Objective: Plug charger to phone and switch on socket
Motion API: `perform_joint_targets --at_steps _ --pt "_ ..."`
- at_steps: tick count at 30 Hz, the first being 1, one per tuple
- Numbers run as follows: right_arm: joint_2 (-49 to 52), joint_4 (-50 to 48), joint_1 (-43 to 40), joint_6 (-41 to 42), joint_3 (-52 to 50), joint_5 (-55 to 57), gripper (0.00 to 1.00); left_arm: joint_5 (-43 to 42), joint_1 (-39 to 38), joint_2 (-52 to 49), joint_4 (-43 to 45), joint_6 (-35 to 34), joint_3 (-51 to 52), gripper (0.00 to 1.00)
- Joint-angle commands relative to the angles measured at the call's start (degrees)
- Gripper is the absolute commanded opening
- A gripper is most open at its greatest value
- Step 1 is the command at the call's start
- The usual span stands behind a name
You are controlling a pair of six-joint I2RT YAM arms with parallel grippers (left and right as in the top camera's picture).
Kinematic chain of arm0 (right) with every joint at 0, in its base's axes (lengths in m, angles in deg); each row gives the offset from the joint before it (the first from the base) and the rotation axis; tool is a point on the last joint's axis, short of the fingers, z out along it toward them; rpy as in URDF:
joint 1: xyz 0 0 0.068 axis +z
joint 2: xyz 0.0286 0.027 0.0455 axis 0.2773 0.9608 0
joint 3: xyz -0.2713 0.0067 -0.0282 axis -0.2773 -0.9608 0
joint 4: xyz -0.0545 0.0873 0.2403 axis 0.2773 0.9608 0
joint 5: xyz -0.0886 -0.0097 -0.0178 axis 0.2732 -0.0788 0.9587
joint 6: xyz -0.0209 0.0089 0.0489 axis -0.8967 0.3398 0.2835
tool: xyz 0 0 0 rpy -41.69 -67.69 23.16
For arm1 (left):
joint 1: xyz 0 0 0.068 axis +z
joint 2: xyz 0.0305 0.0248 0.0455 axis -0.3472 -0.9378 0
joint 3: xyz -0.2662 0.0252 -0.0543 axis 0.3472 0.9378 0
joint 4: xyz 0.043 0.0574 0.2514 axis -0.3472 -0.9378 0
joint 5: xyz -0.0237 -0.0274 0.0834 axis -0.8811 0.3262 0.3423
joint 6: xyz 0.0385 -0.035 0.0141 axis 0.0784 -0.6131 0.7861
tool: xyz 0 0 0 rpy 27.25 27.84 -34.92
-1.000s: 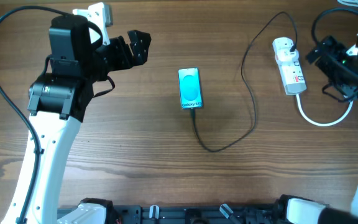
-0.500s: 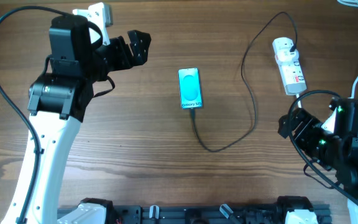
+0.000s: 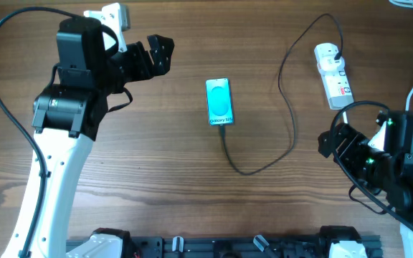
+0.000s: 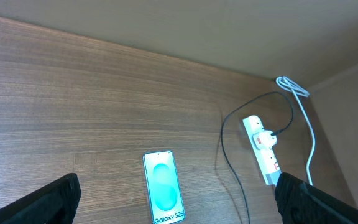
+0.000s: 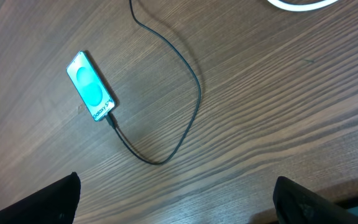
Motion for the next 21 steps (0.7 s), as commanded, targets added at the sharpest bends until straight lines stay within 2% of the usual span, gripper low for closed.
perform_joint_targets --at_steps 1,17,21 --pt "0.3 -0.1 0.3 0.6 -0.4 -1.0 1.0 0.5 0.2 0.6 0.2 0.5 0.2 1.0" --pt "2.2 -2.0 0.3 0.0 -0.4 -1.0 1.0 0.5 0.2 0.6 0.2 0.5 0.2 1.0" --pt "2.1 -2.6 0.3 -6.3 -0.4 -1.0 1.0 0.5 0.2 0.6 0.2 0.5 0.2 1.0"
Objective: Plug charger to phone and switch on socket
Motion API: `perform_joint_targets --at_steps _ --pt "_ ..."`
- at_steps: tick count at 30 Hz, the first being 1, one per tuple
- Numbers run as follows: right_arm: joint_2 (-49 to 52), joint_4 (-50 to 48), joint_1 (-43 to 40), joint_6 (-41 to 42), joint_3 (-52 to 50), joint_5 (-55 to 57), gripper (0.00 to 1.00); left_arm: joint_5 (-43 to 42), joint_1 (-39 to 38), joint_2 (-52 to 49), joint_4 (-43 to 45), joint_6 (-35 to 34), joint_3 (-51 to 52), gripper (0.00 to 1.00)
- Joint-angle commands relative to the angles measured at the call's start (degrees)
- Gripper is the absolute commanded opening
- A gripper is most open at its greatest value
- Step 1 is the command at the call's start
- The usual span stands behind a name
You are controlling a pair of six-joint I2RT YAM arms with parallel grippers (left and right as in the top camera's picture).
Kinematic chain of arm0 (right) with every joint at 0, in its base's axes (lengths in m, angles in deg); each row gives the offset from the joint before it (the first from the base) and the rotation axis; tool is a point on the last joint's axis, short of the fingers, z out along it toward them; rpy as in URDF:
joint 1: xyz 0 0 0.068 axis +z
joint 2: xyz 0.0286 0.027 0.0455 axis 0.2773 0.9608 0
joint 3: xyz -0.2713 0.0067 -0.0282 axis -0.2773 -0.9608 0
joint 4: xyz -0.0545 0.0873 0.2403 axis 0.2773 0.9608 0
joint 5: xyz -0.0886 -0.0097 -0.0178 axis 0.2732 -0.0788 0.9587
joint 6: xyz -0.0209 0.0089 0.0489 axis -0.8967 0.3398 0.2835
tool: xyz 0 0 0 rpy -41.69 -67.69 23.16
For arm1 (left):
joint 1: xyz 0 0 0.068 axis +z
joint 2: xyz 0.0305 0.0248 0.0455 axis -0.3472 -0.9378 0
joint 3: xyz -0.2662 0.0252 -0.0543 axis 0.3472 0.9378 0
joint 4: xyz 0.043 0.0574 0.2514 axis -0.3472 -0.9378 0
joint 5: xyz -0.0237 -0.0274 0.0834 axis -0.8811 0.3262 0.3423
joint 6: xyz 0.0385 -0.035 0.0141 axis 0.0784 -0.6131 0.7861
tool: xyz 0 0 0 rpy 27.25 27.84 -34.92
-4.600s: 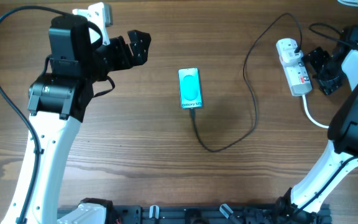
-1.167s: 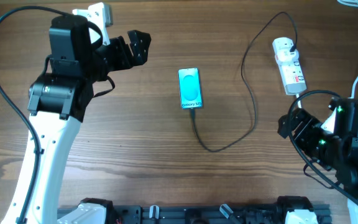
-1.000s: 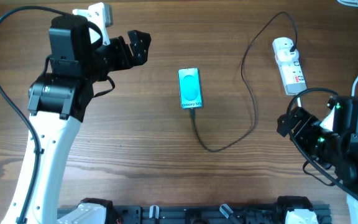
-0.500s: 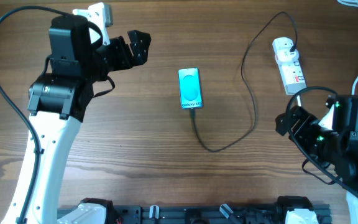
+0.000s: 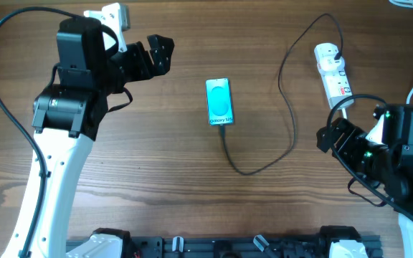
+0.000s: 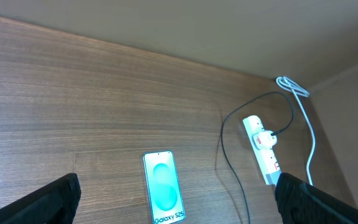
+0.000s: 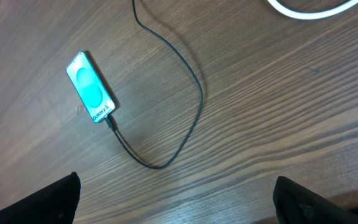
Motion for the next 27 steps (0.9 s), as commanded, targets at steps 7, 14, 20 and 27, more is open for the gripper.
perform_joint_targets --at_steps 7,14,20,27 --pt "-9.5 -6.1 0.3 -10.1 -0.4 -1.0 1.0 0.5 0.2 0.6 0.2 0.5 0.2 1.0" --pt "-24.4 -15.0 0.3 -17.7 -7.6 -1.7 1.0 0.5 0.2 0.6 0.2 0.5 0.2 1.0" --pt "-37.3 -35.3 0.3 -27.8 -27.5 -9.6 1.0 0.5 0.2 0.6 0.2 0.5 0.2 1.0" --pt "-44.1 -54.6 0.3 -27.6 -43.1 -9.6 1.0 0.5 0.2 0.6 0.2 0.5 0.2 1.0"
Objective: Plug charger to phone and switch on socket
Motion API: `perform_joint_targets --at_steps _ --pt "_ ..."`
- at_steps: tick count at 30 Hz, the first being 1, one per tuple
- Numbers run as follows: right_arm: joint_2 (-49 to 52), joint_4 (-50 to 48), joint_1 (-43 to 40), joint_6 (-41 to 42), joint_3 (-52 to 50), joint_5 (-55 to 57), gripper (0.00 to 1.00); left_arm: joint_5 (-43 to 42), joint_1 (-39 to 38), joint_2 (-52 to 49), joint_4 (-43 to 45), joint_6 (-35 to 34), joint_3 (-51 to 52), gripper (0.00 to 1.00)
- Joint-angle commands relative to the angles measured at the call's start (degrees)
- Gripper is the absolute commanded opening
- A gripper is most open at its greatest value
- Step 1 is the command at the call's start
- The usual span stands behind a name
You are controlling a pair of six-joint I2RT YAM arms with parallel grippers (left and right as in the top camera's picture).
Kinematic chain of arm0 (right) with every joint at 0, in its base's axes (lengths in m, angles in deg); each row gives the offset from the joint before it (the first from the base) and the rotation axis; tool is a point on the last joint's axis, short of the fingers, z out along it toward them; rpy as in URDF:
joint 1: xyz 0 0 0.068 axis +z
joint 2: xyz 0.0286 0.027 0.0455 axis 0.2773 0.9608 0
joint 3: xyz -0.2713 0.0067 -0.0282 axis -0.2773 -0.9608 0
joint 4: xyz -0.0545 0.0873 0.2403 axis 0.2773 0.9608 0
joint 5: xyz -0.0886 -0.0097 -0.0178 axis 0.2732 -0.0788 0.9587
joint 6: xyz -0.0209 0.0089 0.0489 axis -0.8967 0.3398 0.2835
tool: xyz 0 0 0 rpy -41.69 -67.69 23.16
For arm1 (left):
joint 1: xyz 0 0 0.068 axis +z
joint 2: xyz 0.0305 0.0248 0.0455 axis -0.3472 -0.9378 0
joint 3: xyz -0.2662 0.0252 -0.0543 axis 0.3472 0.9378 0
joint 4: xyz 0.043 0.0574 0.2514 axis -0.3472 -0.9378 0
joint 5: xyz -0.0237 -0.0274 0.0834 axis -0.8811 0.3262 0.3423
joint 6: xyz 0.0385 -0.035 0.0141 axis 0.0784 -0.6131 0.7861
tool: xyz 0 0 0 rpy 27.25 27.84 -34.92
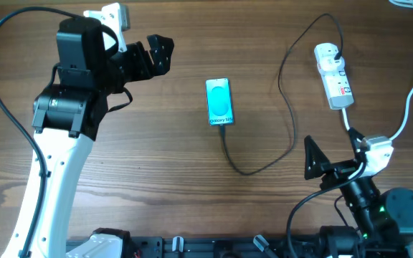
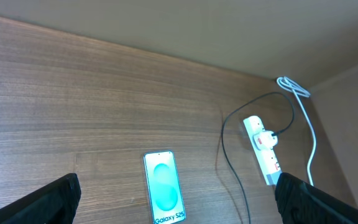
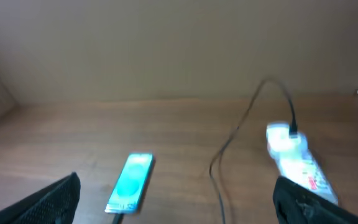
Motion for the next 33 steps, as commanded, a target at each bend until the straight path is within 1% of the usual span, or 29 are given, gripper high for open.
perform_joint_targets --at_steps 1,3,5,14,15,19,22,27,33 --pt "-3.4 -6.3 0.3 -1.1 -4.9 -1.2 1.0 0.3 0.2 0.6 0.2 0.5 0.2 1.0" --pt "-4.4 -9.2 0.3 -1.1 -6.9 -0.9 1.0 0.3 0.2 0.6 0.2 0.5 0.2 1.0" --pt "-5.7 -9.8 0.3 -1.1 -9.0 0.2 1.0 0.3 0.2 0.6 0.2 0.5 0.2 1.0" --pt "-12.8 -20.9 0.3 -1.1 -20.9 0.2 1.0 0.3 0.2 0.6 0.2 0.5 0.2 1.0" --pt "-12.8 -23.5 0.3 -1.0 -22.7 0.1 0.99 0.3 0.2 0.6 0.2 0.5 0.2 1.0" --pt "-12.8 -29.0 0.3 -1.1 -27.1 0.2 1.0 0.3 0.2 0.6 0.2 0.5 0.2 1.0" --pt "-12.8 -33.2 0.3 -1.0 -29.9 2.6 1.0 0.3 0.2 0.6 0.2 0.5 0.2 1.0" --pt "-12.8 -34.1 0.3 -1.3 -30.2 3.6 1.0 0.3 0.2 0.6 0.2 0.5 0.2 1.0" --pt "-12.8 -27.0 0.3 -1.3 -30.2 4.5 1.0 0.3 0.2 0.6 0.2 0.5 0.2 1.0"
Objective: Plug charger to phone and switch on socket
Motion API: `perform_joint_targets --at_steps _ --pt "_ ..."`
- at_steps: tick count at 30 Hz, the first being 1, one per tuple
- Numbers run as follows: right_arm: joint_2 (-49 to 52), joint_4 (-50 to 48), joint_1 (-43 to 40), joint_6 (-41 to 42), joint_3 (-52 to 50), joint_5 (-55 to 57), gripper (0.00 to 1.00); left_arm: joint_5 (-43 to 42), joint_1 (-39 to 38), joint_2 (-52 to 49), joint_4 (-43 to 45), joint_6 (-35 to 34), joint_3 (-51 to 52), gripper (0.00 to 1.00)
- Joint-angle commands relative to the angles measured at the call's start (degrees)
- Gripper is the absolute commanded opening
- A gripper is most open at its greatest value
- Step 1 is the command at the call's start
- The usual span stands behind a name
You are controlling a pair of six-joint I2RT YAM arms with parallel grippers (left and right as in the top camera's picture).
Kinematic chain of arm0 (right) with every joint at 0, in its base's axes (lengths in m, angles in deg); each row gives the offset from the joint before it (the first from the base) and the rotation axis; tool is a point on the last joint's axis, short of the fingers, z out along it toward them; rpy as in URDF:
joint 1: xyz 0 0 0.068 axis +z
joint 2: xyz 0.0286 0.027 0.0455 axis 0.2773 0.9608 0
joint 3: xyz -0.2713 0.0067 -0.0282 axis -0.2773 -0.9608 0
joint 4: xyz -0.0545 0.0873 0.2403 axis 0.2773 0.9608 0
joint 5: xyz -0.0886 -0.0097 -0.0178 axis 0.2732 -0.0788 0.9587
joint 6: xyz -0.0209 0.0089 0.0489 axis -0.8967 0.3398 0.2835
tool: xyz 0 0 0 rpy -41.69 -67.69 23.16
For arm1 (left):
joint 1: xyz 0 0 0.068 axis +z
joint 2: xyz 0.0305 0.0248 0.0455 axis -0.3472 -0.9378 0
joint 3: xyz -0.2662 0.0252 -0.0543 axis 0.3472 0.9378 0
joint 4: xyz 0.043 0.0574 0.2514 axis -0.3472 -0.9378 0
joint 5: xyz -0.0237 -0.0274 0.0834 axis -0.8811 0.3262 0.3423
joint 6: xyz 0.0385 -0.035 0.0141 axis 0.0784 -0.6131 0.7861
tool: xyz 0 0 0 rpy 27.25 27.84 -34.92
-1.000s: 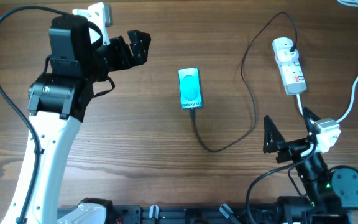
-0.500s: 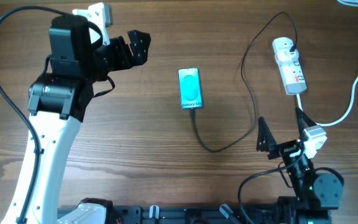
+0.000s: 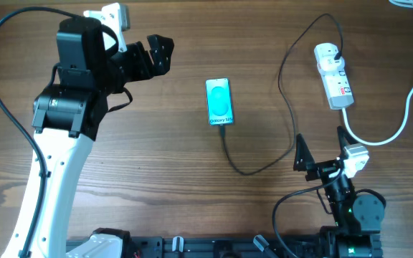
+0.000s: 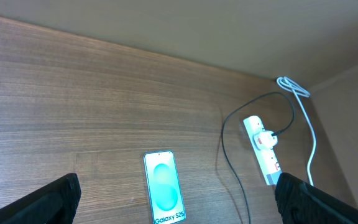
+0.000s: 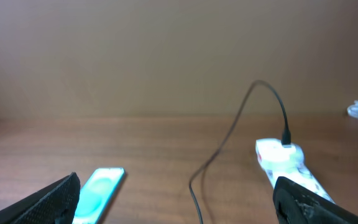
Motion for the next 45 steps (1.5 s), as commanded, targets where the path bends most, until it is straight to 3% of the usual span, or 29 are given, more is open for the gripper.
perform_joint_targets --at_steps 1,4,45 --pt "-0.7 1.6 0.2 -1.6 -0.2 1.6 1.0 0.3 0.2 0.6 0.2 0.5 0.2 1.0" --pt "-0.7 1.7 0.2 -5.6 -0.2 1.7 1.0 0.3 0.2 0.6 0.2 0.5 0.2 1.0" --pt "-0.5 2.3 0.2 -6.7 -0.1 7.5 1.0 0.3 0.2 0.6 0.2 0.5 0.2 1.0"
